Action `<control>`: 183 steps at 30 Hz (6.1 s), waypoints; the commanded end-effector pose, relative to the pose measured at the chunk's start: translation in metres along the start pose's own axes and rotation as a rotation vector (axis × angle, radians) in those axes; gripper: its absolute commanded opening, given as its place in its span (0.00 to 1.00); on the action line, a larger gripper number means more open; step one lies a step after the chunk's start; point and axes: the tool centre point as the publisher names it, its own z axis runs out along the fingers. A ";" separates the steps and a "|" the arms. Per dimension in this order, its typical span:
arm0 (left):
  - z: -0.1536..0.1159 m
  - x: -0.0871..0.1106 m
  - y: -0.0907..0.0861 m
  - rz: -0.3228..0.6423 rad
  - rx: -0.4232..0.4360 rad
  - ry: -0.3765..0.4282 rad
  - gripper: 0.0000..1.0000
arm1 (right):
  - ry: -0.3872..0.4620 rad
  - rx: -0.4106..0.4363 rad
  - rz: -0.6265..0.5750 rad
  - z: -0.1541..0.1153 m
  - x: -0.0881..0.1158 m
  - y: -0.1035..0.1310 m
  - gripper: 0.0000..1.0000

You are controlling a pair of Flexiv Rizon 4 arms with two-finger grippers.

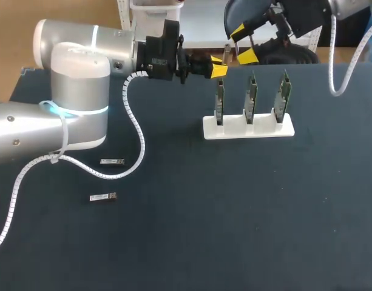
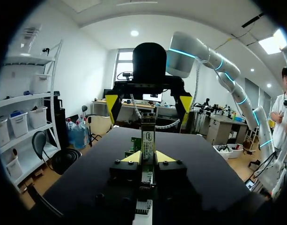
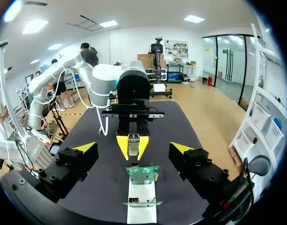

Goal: Pick up the optical module with the left hand, and insert it into the network port with the right hand.

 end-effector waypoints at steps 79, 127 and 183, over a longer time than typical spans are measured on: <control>-0.028 0.020 0.001 -0.009 -0.015 0.147 1.00 | -0.010 -0.017 0.031 0.019 0.000 0.017 0.00; -0.020 0.077 0.003 -0.046 0.024 0.391 1.00 | -0.028 0.008 0.041 0.011 0.004 0.013 0.00; -0.020 0.077 0.003 -0.048 0.019 0.396 1.00 | 0.177 0.052 -0.024 0.045 0.020 -0.001 0.00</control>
